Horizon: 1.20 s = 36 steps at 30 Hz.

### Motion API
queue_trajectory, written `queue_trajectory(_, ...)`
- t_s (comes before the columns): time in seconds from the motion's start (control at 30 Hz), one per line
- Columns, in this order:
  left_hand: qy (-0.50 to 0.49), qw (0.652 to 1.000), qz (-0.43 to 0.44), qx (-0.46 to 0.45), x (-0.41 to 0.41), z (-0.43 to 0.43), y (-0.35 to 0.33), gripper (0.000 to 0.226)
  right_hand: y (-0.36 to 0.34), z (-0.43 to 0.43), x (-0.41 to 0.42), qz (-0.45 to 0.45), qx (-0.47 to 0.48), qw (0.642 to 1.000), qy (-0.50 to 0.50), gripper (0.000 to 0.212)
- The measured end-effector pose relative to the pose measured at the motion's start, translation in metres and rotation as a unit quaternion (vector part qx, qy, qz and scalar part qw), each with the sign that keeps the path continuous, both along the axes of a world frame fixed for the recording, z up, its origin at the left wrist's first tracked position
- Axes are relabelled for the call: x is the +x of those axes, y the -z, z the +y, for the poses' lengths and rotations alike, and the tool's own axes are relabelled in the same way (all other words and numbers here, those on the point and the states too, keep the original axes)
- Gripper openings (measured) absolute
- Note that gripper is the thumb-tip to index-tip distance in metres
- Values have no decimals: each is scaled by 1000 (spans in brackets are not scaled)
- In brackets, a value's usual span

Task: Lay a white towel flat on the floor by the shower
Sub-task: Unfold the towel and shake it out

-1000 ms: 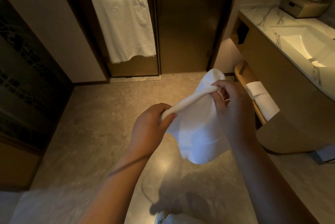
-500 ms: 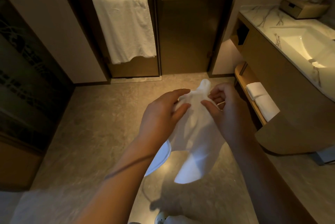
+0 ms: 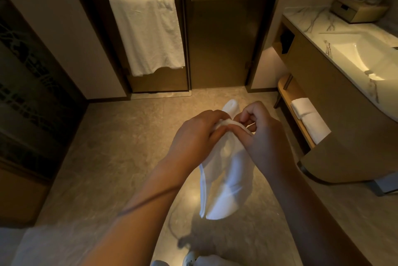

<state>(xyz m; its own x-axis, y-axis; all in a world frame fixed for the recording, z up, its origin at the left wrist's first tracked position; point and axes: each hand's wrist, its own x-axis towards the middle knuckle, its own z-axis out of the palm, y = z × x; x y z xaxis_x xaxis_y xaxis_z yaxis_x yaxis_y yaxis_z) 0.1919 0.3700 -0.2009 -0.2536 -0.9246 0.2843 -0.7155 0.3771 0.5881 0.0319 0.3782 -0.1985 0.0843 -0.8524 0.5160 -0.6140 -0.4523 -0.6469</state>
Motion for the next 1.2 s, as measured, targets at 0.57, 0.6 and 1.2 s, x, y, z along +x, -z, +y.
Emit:
queue_trajectory(0.57, -145, 987, 61, -41, 24, -9, -6, 16, 23, 10, -22, 62, 156, 985, 32, 14)
queue_trajectory(0.6, -145, 987, 55, -36, 26, -9, -6, 18, 22, 11, -21, 60, 140, 988, 38, 15)
queue_trajectory(1.2, -8, 999, 29, 13, 10, 8, 5, 23, -9, 10, -1, 90, 29, 995, 19, 20)
